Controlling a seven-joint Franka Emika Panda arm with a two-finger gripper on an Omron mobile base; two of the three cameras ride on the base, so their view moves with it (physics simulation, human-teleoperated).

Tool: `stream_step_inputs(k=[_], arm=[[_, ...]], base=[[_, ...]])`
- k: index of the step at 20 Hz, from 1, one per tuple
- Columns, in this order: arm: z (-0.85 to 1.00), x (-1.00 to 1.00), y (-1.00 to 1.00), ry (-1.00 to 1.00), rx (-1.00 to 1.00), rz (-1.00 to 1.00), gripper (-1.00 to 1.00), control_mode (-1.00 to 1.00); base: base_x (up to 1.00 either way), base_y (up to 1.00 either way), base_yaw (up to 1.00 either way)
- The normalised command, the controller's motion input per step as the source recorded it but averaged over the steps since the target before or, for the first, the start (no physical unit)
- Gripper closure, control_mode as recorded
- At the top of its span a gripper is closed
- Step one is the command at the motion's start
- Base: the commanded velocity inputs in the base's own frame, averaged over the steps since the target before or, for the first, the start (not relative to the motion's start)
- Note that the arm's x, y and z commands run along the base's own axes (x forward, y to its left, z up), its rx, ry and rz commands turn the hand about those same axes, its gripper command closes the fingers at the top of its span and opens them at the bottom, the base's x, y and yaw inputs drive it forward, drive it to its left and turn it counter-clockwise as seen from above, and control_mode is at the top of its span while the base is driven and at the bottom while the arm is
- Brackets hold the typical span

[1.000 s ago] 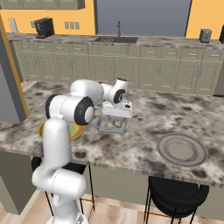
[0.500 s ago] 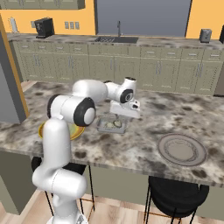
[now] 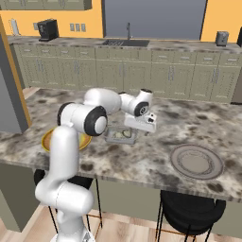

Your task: Place two dumplings into each of the tupperware containers and then place the containers in the fridge.

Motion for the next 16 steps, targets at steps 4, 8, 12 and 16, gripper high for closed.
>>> stream_step_inputs(k=[4, 8, 12, 16], arm=[[-0.51, 0.02, -0.33, -0.09, 0.00, 0.00, -1.00, -1.00], [-0.38, 0.07, -0.05, -0.11, 0.00, 0.00, -1.00, -1.00], [0.00, -0.07, 0.06, -0.06, 0.00, 0.00, -1.00, -1.00], [-0.14, -0.22, 0.14, -0.05, 0.00, 0.01, -1.00, -1.00]], base=[[0.00, 0.00, 0.00], [0.00, 0.00, 0.00], [0.00, 0.00, 0.00], [0.00, 0.00, 0.00]])
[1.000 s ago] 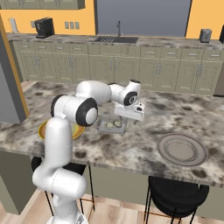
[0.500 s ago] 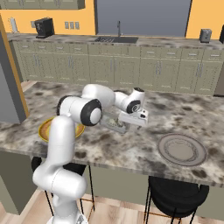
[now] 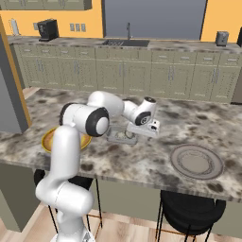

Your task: Place two dumplings into each of the tupperware containers and then place the containers in the fridge.

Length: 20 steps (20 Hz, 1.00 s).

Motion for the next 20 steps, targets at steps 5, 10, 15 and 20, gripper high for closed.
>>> stream_step_inputs(k=[5, 10, 15, 20], arm=[[-0.19, -0.28, 0.15, -0.01, 0.00, 0.00, -1.00, -1.00], [-0.02, -0.12, 0.18, 0.00, 0.00, 0.00, -1.00, -1.00], [0.00, -0.01, 0.06, 0.00, 0.00, 0.00, 1.00, -1.00], [0.04, 0.00, 0.00, 0.00, 0.00, -0.01, 1.00, -1.00]], base=[[0.00, 0.00, 0.00], [0.00, 0.00, 0.00], [0.00, 0.00, 0.00], [0.00, 0.00, 0.00]])
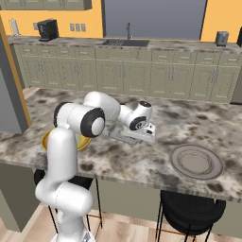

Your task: Place two dumplings into each of the tupperware containers and then place the containers in the fridge.

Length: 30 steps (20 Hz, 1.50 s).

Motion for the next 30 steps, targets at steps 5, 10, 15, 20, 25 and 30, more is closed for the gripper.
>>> stream_step_inputs(k=[5, 10, 15, 20, 25, 30], arm=[[0.43, -0.38, 0.00, 0.00, 0.00, -0.07, 1.00, -1.00], [0.66, -0.62, 0.03, 0.00, 0.00, -0.10, 1.00, -1.00], [0.68, -0.86, 0.21, 0.00, -0.03, -0.11, 1.00, -1.00], [0.72, -0.91, 0.51, -0.01, -0.05, -0.22, 1.00, -1.00], [0.66, -0.72, 0.69, 0.02, -0.08, -0.37, 1.00, -1.00], [0.50, -0.43, 0.05, 0.19, -0.01, -0.49, 1.00, -1.00]], base=[[0.00, 0.00, 0.00], [0.00, 0.00, 0.00], [0.00, 0.00, 0.00], [0.00, 0.00, 0.00], [0.00, 0.00, 0.00], [0.00, 0.00, 0.00]])
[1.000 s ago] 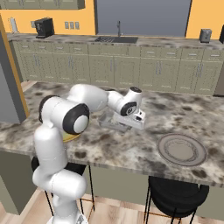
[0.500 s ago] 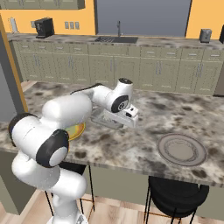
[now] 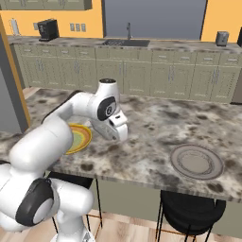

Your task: Place two dumplings into each of the tupperware containers and then place the containers in the fridge.

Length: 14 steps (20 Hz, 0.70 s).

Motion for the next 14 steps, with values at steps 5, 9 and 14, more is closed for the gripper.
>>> stream_step_inputs(k=[5, 9, 14], arm=[[0.41, -0.43, 0.00, 0.08, 0.00, -0.52, 1.00, -1.00], [0.53, -0.50, 0.19, -0.06, 0.01, -0.43, 1.00, -1.00], [0.47, -0.64, 0.17, -0.04, 0.07, -0.36, 1.00, -1.00]], base=[[0.00, 0.00, 0.00], [0.00, 0.00, 0.00], [0.00, 0.00, 0.00]])
